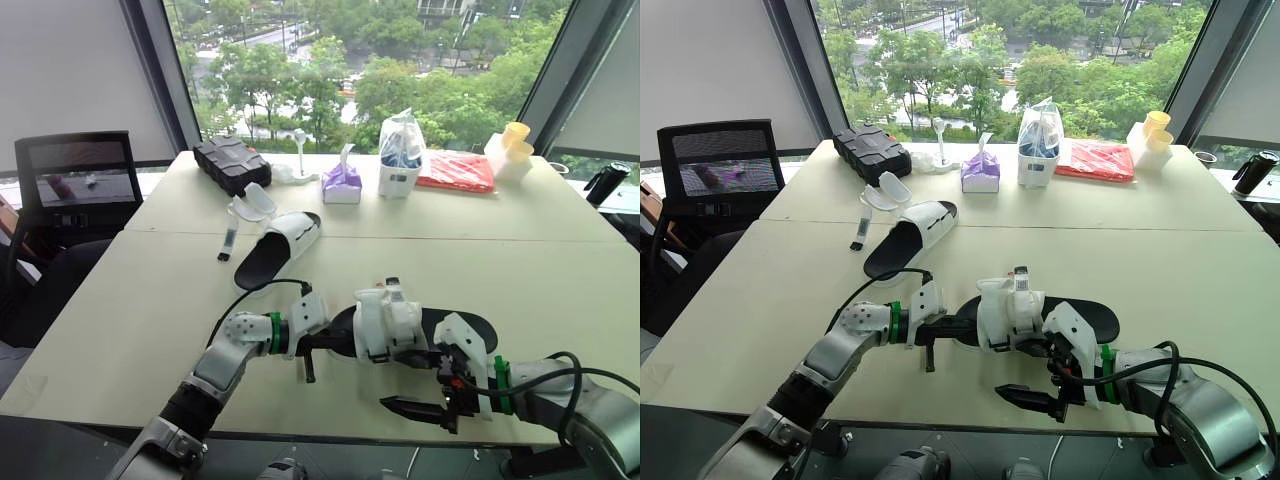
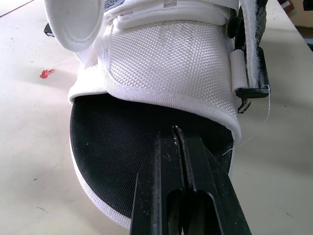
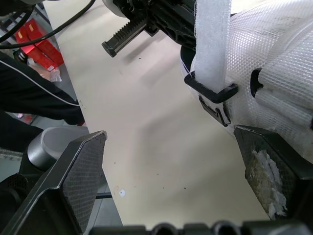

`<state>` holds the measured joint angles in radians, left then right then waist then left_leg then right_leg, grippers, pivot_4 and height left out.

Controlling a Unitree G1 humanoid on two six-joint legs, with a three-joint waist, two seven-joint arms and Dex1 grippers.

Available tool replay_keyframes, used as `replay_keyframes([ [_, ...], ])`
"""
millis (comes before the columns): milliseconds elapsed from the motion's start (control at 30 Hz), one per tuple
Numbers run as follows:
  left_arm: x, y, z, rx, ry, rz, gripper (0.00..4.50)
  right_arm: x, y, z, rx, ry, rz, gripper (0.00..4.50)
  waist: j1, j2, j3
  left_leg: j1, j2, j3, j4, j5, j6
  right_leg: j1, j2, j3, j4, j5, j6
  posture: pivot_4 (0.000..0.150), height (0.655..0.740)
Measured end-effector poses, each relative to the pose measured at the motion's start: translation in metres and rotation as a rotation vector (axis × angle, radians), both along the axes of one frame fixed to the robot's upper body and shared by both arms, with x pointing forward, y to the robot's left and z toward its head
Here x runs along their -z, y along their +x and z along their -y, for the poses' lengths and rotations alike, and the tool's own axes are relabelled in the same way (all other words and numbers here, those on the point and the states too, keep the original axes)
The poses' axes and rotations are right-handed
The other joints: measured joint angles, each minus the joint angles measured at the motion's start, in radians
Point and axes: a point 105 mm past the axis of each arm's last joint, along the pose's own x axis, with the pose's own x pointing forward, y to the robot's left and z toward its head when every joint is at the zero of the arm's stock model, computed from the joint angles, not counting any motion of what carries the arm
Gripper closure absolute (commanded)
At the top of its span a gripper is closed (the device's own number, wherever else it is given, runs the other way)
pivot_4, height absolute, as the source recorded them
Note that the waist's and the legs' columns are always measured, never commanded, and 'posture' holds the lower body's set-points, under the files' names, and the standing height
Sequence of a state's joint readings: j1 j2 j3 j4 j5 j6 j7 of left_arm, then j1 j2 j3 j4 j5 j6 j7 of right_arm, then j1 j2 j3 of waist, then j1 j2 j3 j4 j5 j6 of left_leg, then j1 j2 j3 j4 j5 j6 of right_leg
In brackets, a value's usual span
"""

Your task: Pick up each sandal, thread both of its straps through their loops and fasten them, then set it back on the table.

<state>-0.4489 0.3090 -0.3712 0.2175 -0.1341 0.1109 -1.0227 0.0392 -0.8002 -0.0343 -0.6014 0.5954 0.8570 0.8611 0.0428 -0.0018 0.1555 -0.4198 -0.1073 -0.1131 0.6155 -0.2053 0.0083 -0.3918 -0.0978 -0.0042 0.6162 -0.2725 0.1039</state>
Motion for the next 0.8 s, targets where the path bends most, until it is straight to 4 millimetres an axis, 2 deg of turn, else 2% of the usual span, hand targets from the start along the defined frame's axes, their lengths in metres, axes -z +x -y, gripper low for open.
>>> replay_keyframes([
  [367, 0.0007, 0.0008, -0.0011, -0.003, 0.003, 0.002, 4.50, 0.0027, 0.0048, -0.0089, -0.006, 0.044, -0.039, 0.02, -0.003, 0.000, 0.000, 0.002, 0.000, 0.000, 0.000, 0.000, 0.000, 0.001, 0.000, 0.000, 0.000, 0.000, 0.000, 0.150, 0.7400],
  [800, 0.0012, 0.0008, -0.0018, -0.006, 0.004, 0.002, 4.50, 0.0002, 0.0070, -0.0093, -0.019, 0.036, -0.081, 0.02, -0.003, 0.000, 0.000, 0.004, 0.001, 0.000, 0.000, 0.000, 0.000, 0.002, 0.000, 0.000, 0.001, 0.000, 0.000, 0.150, 0.7400],
])
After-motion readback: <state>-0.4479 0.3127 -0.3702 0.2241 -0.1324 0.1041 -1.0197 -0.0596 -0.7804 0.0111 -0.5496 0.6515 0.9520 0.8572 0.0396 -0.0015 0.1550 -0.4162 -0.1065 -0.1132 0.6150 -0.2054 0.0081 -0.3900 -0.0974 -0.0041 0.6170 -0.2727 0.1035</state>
